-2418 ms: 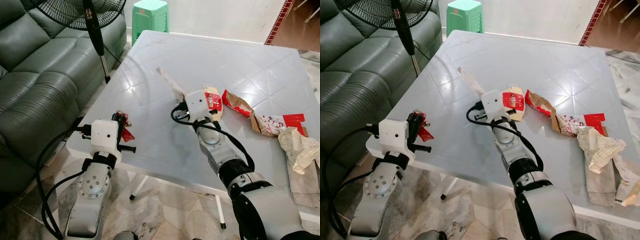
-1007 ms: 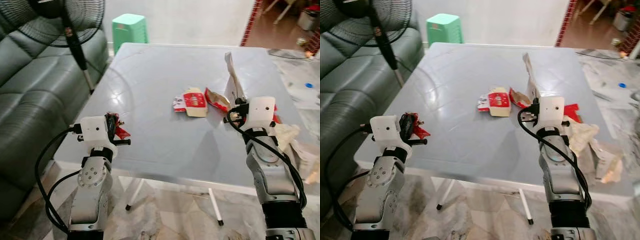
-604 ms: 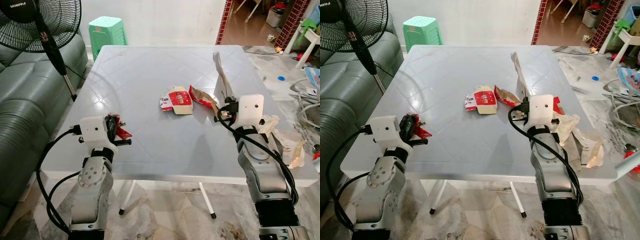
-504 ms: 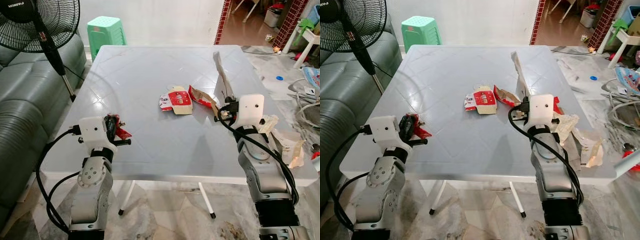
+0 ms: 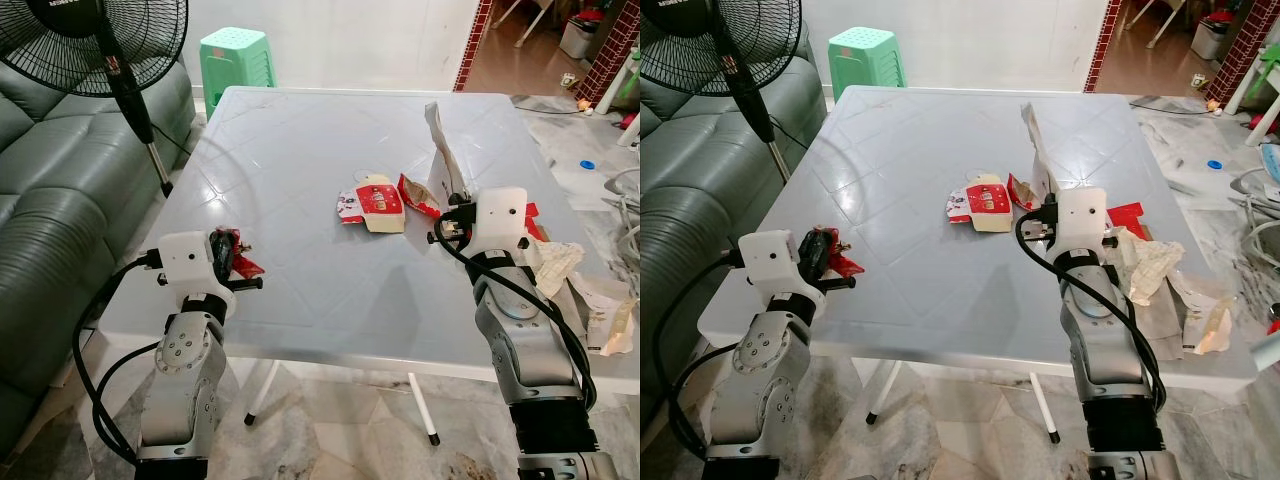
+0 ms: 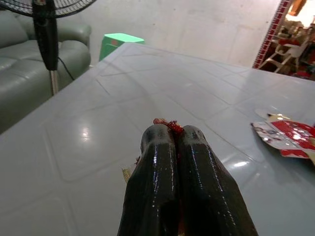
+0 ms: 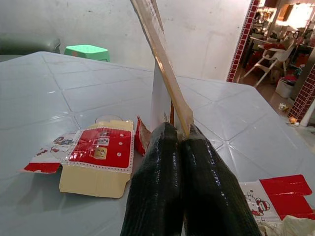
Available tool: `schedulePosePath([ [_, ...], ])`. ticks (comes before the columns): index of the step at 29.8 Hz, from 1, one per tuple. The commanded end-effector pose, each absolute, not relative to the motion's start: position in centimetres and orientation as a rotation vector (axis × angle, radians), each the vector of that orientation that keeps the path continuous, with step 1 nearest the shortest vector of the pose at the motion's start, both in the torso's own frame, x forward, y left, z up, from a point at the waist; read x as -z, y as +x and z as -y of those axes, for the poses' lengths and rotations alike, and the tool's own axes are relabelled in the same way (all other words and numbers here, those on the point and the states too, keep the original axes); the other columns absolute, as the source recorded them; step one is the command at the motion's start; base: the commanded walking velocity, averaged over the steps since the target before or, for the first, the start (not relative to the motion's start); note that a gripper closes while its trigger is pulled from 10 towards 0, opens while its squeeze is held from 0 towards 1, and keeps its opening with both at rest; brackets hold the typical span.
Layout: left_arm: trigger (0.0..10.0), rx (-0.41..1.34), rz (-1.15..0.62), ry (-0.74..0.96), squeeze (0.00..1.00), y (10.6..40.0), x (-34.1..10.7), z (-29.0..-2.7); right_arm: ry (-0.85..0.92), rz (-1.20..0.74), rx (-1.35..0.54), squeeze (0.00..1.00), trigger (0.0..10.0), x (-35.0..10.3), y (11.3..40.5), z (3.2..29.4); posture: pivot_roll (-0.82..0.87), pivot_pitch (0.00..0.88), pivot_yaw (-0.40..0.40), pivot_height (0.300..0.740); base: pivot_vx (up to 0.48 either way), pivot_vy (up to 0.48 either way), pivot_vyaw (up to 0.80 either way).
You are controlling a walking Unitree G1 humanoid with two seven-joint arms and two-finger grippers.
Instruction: Picking trash to rubbish bin
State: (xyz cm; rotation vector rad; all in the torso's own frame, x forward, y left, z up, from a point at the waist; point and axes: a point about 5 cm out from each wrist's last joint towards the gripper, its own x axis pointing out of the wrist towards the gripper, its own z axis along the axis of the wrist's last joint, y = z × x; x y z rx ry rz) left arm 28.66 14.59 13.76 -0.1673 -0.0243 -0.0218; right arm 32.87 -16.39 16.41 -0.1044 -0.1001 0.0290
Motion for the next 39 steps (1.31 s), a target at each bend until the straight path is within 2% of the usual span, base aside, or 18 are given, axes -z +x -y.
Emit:
schedulePosePath([
  [1,10.0,0.037,0.028,-0.169,0.0,28.69,-14.06,-14.35,-0.109,0.12,-0.046,0.0,10.0,-17.13,32.94,16.07,0.03,0.013,-0.017,0.74,-0.255,0.0,0.0],
  [39,10.0,0.033,0.023,-0.185,0.0,28.67,-14.12,-14.41,-0.121,0.113,-0.029,0.0,10.0,-17.07,32.95,16.42,0.02,0.022,-0.012,0.74,-0.255,0.0,0.0],
])
